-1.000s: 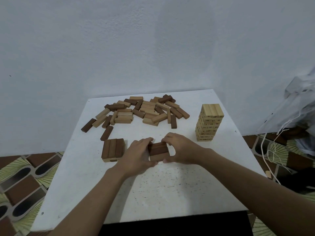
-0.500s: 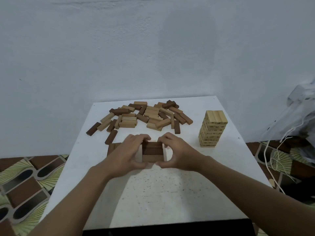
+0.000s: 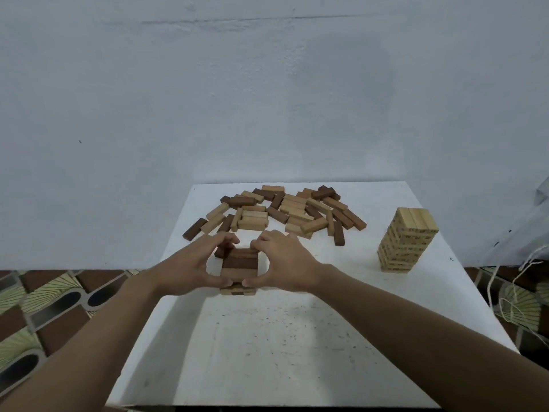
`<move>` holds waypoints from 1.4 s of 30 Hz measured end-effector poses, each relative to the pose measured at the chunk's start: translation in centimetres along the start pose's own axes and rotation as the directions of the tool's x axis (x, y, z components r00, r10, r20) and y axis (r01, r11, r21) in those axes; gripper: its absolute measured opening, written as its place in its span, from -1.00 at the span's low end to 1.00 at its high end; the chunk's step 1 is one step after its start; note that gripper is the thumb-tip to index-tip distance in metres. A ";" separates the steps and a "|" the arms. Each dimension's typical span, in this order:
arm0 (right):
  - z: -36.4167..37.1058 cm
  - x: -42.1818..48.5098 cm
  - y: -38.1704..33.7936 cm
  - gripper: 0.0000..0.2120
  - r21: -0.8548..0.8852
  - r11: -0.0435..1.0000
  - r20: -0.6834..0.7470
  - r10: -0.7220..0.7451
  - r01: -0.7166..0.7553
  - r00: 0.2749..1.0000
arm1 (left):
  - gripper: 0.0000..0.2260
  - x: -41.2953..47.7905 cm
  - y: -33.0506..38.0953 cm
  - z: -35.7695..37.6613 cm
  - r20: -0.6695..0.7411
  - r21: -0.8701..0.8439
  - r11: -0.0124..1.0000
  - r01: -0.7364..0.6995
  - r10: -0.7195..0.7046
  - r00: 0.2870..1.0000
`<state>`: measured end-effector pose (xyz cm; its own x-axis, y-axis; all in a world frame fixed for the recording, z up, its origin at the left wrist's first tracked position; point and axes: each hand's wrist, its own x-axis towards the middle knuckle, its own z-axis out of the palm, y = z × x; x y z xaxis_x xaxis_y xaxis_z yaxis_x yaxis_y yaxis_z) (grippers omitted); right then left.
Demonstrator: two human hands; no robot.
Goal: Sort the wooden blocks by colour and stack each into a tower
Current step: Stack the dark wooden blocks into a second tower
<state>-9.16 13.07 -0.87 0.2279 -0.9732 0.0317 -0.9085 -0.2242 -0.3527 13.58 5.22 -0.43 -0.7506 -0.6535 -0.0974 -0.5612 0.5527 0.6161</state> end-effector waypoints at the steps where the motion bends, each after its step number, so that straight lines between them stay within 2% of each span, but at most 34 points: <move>1: 0.1 0.2 -0.2 -0.43 -0.015 1.000 0.012 0.003 -0.003 1.000 | -0.40 0.0 -0.4 0.0 0.004 -0.008 1.000 0.008 -0.008 1.000; 11: 0.6 0.9 -0.7 -0.37 -0.040 0.998 0.100 0.059 -0.055 0.993 | -0.38 0.2 -1.6 0.9 0.000 -0.007 1.000 0.017 -0.017 1.000; 14: 0.3 0.7 -0.8 -0.28 -0.024 0.997 0.108 0.072 -0.070 0.992 | -0.34 0.2 -1.7 0.9 -0.017 -0.003 1.000 0.006 -0.006 1.000; 18: -0.1 0.5 -0.7 -0.11 0.037 0.994 0.133 0.097 -0.103 0.986 | -0.19 -0.1 -1.9 1.0 -0.031 0.014 1.000 0.003 -0.002 1.000; 21: 0.1 0.5 -0.3 -0.06 0.055 0.992 0.150 0.104 -0.114 0.983 | -0.13 0.0 -2.0 1.4 -0.040 0.010 1.000 0.010 -0.010 0.999; 24: 0.7 0.6 -0.3 -0.10 0.068 0.990 0.145 0.110 -0.120 0.983 | -0.16 0.3 -1.6 1.9 -0.046 -0.031 0.999 0.018 -0.020 0.999; 31: 1.5 1.0 -0.1 -0.34 0.128 0.982 0.121 0.125 -0.140 0.985 | -0.27 0.5 -1.4 2.3 -0.061 -0.056 0.998 0.038 -0.041 0.997; 42: 1.2 1.1 -0.3 -0.34 0.140 0.978 0.142 0.138 -0.158 0.980 | -0.19 0.5 -1.2 2.3 -0.051 -0.033 0.998 0.050 -0.052 0.997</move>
<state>-8.23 12.17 -1.89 0.1477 -0.9775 -0.1507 -0.8752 -0.0582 -0.4802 13.09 5.44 -3.07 -0.7019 -0.7067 -0.0893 -0.5865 0.5022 0.6355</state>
